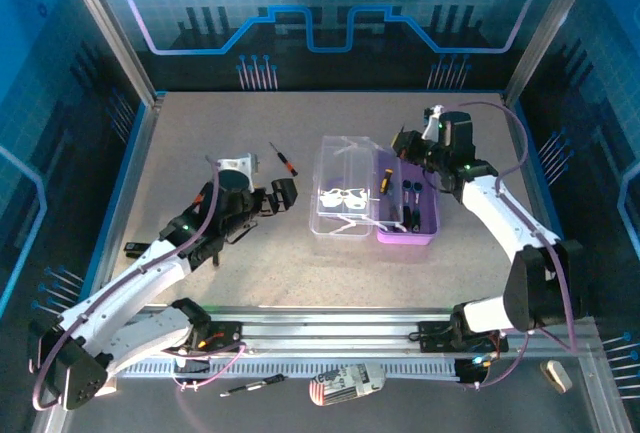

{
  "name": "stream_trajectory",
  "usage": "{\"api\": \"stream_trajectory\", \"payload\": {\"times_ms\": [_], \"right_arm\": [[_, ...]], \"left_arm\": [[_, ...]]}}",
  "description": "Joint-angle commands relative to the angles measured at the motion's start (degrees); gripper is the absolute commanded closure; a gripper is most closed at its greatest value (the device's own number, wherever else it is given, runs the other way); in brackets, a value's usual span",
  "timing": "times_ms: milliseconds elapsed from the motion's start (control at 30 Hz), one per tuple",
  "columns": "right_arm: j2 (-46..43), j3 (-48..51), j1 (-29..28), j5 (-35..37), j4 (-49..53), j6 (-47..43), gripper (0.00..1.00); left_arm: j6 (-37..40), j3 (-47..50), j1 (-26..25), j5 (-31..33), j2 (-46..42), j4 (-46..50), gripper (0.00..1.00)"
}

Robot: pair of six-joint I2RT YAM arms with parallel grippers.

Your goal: Pack the tool kit

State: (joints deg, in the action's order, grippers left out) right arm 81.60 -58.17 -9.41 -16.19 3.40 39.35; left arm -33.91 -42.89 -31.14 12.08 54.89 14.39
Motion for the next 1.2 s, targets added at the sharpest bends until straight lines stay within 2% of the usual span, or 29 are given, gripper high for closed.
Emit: {"api": "stream_trajectory", "payload": {"times_ms": [0,433,633,700,867,1033,1167], "right_arm": [[4.3,0.3,0.4,-5.6,-0.8,-0.6,0.99],[14.5,-1.5,-2.2,-10.7,-6.1,3.3,0.97],[15.9,-1.8,-2.3,-11.8,-6.2,3.9,0.86],[15.9,-1.8,-2.2,-12.1,-5.8,4.0,0.79],[14.2,-1.3,-2.1,-12.5,-5.2,3.2,0.71],[10.0,-0.7,-2.0,-10.1,-2.4,1.5,0.70],[5.3,0.0,-1.7,-7.0,0.3,-0.2,0.70]], "left_arm": [[-3.4,1.4,1.8,0.6,-0.3,1.2,0.01],[-5.1,3.4,2.6,-0.2,0.4,0.3,0.01],[-5.3,3.4,2.7,-0.7,0.6,0.3,0.01],[-5.3,3.3,2.7,-1.0,0.8,0.3,0.01],[-5.9,3.1,2.8,-1.5,1.3,0.2,0.01],[-6.6,2.9,2.9,-1.3,1.9,0.6,0.01],[-7.8,2.7,3.0,2.8,1.9,3.1,0.01]]}}
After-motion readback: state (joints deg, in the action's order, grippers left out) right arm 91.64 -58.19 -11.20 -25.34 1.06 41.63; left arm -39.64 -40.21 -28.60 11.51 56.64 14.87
